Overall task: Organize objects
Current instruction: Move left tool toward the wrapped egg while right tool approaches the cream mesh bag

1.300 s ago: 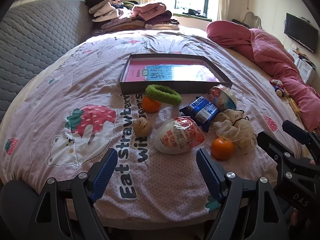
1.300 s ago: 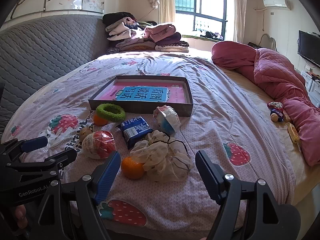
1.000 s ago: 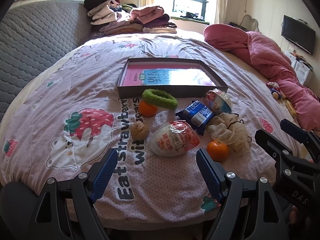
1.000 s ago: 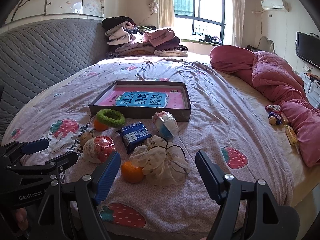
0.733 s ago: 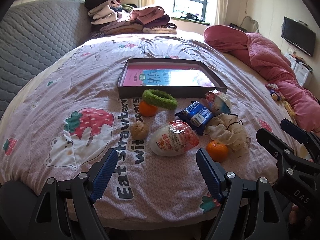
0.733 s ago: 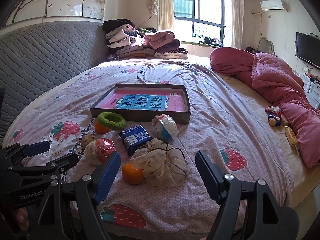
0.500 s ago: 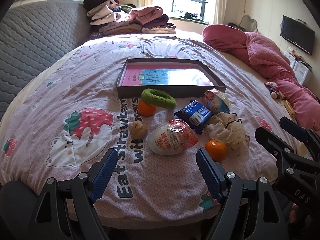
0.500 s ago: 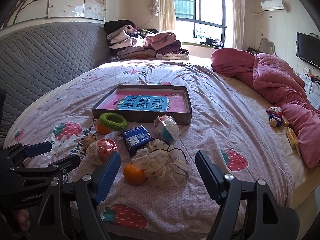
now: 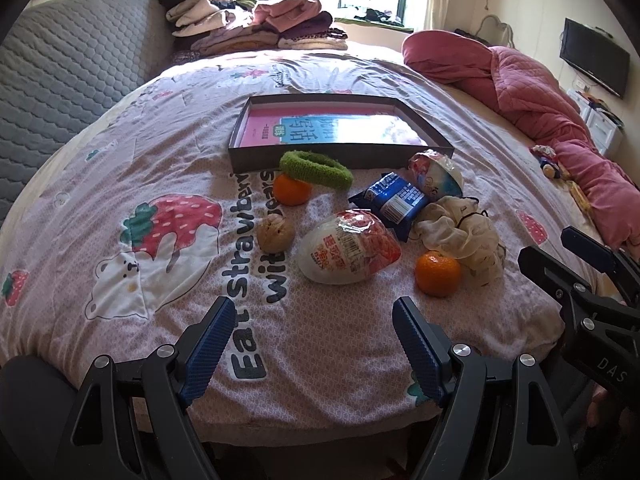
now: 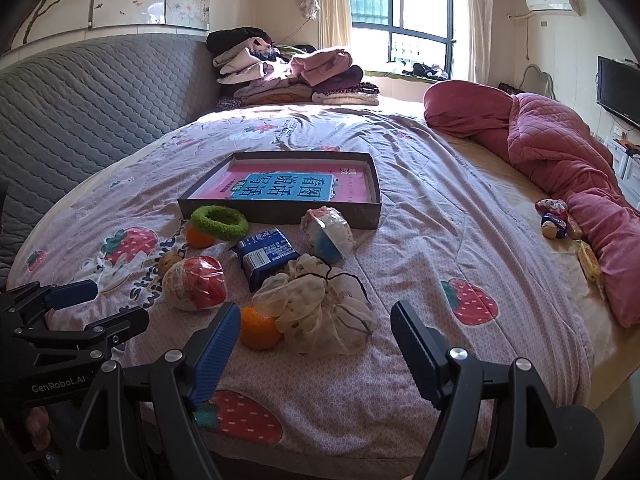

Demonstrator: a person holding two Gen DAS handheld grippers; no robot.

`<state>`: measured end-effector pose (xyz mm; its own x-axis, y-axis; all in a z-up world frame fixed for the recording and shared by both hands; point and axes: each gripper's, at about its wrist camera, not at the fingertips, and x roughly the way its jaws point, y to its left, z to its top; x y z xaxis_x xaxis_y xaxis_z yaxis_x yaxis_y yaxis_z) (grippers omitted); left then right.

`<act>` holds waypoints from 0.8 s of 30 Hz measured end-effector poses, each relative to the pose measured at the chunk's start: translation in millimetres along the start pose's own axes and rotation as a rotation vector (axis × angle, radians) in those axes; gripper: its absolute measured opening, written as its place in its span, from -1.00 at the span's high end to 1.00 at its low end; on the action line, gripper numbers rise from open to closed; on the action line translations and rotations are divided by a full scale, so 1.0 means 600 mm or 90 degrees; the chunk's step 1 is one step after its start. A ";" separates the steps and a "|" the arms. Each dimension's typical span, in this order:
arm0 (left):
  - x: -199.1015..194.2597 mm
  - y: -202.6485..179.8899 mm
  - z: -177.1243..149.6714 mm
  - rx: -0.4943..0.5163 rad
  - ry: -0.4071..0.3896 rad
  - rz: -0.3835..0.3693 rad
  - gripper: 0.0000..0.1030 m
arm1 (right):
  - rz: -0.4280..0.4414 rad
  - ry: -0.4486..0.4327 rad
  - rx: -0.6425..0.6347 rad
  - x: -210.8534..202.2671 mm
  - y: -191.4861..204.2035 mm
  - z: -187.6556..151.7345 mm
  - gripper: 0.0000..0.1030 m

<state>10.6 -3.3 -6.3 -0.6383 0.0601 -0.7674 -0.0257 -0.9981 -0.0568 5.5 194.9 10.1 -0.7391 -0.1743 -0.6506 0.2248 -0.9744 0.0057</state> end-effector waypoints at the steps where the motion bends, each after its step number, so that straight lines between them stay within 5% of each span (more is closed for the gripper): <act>1: 0.002 0.000 -0.001 0.000 0.003 -0.002 -0.59 | 0.001 0.003 0.003 0.001 -0.003 -0.002 -0.49; 24: 0.044 -0.013 -0.010 0.028 0.025 -0.035 -0.59 | 0.018 0.044 0.009 0.038 -0.028 -0.026 -0.49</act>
<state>-1.2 6.2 -30.0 -0.6042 0.1153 -0.7884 -0.0946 -0.9929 -0.0727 -5.6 209.7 -16.6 -0.6867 -0.1923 -0.7010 0.2356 -0.9712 0.0357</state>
